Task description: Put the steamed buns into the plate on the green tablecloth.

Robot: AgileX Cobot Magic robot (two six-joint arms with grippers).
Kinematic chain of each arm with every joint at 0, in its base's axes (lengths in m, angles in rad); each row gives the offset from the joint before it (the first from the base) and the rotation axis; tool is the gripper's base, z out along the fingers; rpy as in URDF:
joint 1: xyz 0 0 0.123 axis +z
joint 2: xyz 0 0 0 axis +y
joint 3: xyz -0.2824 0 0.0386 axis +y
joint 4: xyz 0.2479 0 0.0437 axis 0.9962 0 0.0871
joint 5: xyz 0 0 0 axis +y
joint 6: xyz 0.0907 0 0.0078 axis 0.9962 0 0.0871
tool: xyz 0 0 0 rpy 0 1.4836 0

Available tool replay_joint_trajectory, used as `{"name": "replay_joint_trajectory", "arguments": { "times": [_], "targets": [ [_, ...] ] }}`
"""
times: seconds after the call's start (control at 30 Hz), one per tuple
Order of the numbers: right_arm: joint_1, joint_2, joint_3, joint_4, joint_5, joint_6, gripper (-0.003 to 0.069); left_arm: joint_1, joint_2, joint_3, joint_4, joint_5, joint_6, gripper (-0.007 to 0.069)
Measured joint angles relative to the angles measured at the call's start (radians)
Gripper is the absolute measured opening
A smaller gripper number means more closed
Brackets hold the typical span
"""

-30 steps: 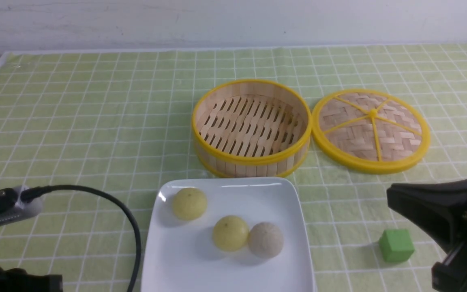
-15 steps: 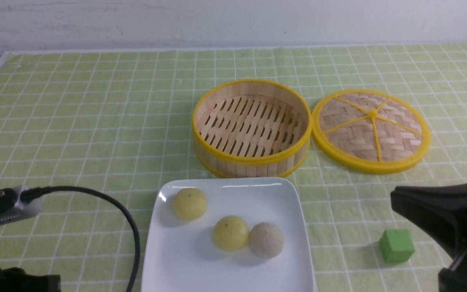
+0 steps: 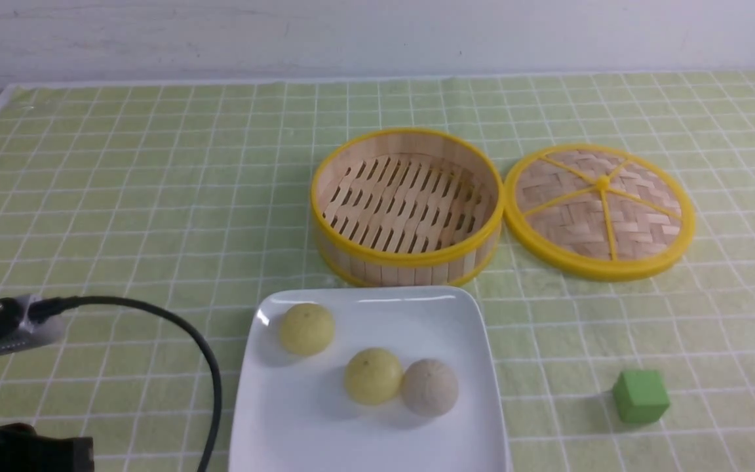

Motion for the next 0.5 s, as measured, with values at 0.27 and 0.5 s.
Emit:
{"name": "replay_joint_trajectory", "arguments": {
  "times": [0.27, 0.5],
  "targets": [
    [-0.066, -0.098, 0.071, 0.000, 0.060, -0.001, 0.0014, 0.000, -0.029, 0.000, 0.000, 0.004, 0.000, 0.0091],
    [-0.067, -0.099, 0.072, 0.000, 0.056, -0.001, 0.0020, 0.000, -0.295, 0.000, 0.005, 0.102, 0.038, 0.0002]
  ]
}}
